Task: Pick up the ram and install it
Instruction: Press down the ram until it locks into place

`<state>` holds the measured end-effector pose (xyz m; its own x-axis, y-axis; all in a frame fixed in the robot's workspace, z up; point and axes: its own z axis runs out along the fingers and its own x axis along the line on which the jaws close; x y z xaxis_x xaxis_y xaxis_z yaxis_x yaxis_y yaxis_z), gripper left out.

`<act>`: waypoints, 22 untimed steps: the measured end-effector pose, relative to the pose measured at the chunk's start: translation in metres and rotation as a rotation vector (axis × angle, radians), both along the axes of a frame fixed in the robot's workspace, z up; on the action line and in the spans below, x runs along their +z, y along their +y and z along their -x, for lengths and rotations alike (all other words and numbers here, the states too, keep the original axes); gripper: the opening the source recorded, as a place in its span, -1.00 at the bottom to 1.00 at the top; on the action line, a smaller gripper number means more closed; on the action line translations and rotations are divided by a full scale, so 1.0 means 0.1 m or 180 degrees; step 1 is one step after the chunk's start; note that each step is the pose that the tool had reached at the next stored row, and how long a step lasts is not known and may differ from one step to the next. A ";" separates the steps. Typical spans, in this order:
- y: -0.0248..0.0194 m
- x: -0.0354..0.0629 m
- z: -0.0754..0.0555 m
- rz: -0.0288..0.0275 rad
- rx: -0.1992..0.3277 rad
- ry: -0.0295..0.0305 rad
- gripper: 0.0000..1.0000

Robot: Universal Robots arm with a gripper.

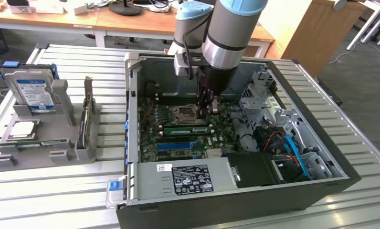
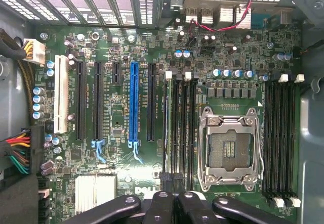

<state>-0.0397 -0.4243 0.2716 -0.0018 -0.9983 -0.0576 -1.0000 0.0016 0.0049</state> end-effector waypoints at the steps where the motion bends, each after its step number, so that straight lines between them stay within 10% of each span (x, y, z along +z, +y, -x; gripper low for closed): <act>1: 0.000 0.000 0.00 0.0000 0.0000 0.0000 -0.79; 22: -0.001 0.000 -0.25 0.0000 -0.0001 0.0000 -0.79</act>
